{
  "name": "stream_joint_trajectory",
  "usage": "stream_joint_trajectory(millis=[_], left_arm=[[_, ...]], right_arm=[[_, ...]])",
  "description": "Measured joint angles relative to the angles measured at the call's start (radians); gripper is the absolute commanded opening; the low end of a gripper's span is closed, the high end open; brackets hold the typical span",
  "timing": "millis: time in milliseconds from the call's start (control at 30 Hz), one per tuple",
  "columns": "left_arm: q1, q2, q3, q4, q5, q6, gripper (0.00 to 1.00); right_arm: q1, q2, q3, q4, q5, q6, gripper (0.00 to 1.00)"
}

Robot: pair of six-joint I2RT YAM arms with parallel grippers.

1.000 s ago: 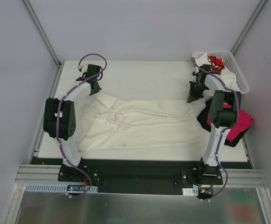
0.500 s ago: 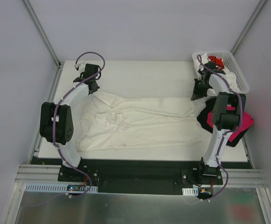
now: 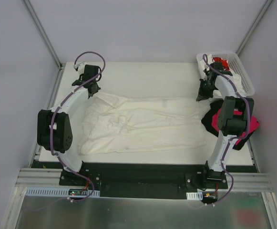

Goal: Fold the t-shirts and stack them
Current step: Grap the side of the flattened tshirt furthest away from the robot with both arms, then fold the other side of the tshirt into a rectangle

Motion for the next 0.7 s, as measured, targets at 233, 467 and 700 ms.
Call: stream_joint_trajectory(millis=[233,467,700], left_arm=[[0.0,-0.056,-0.027,-0.003,-0.005,0.0,0.0],[0.0,-0.108,-0.031,-0.002,-0.026,0.0,0.0],[0.0,-0.112,-0.031,-0.002,-0.026,0.002,0.0]], right_arm=[[0.008,-0.017,-0.013,-0.001,0.001,0.0,0.01],[0.014,-0.018,-0.013,0.002,0.007,0.0,0.01],[0.018,-0.018,-0.008,0.0,0.018,0.0,0.01]])
